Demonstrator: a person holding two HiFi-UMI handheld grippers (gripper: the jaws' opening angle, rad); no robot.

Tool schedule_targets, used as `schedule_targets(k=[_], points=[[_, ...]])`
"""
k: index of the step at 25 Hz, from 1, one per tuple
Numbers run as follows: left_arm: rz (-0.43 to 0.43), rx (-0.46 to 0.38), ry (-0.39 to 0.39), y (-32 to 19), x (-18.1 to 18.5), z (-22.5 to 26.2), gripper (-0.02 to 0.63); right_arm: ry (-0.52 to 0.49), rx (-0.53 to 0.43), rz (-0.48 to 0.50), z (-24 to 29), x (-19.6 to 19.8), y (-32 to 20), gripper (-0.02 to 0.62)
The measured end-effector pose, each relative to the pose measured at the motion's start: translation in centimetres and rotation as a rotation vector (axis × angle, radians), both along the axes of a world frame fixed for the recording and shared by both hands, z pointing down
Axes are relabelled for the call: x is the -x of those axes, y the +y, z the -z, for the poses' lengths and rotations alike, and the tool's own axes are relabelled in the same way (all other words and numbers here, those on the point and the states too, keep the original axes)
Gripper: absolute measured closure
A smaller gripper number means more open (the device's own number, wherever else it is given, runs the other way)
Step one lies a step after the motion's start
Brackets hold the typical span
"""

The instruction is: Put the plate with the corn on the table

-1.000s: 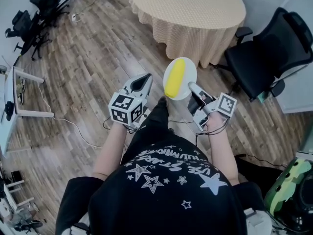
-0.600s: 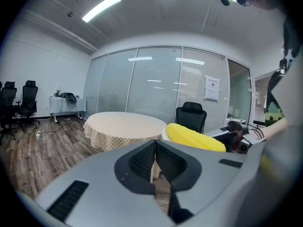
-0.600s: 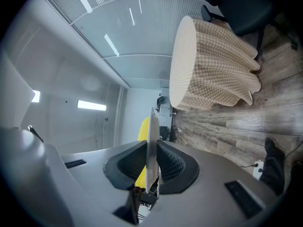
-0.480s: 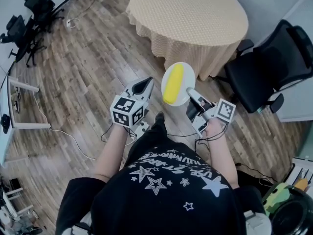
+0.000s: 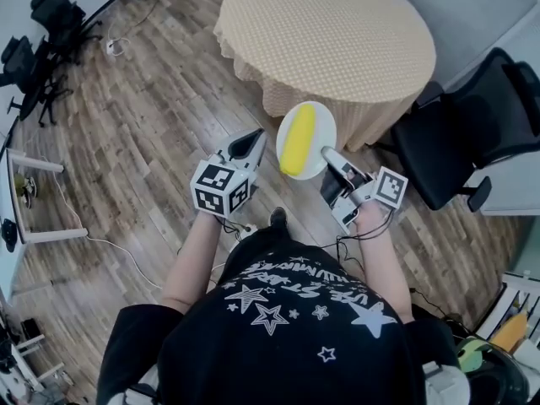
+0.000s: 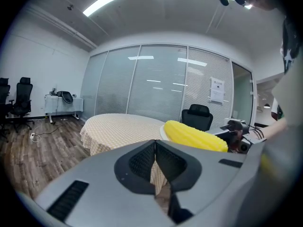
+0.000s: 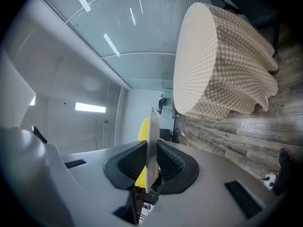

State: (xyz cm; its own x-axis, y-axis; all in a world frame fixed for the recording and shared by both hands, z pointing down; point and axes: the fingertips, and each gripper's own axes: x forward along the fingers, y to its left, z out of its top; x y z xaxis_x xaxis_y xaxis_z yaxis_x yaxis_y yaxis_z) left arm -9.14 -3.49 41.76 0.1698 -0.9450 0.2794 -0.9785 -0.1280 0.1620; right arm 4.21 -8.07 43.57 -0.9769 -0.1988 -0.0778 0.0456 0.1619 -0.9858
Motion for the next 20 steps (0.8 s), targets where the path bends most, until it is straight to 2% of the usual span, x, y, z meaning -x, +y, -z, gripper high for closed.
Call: schedule_targets(k=[10, 20], points=[[-0.009, 0.003, 0.019, -2.6, 4.9, -0.8, 0.597, -0.006, 0.013, -0.024, -0.2, 4.8, -2.8, 0.538], [-0.013, 0.024, 0.022, -4.3, 5.5, -1.7, 0.597, 0.004, 0.034, -0.021, -1.4, 6.2, -5.2, 0.538]])
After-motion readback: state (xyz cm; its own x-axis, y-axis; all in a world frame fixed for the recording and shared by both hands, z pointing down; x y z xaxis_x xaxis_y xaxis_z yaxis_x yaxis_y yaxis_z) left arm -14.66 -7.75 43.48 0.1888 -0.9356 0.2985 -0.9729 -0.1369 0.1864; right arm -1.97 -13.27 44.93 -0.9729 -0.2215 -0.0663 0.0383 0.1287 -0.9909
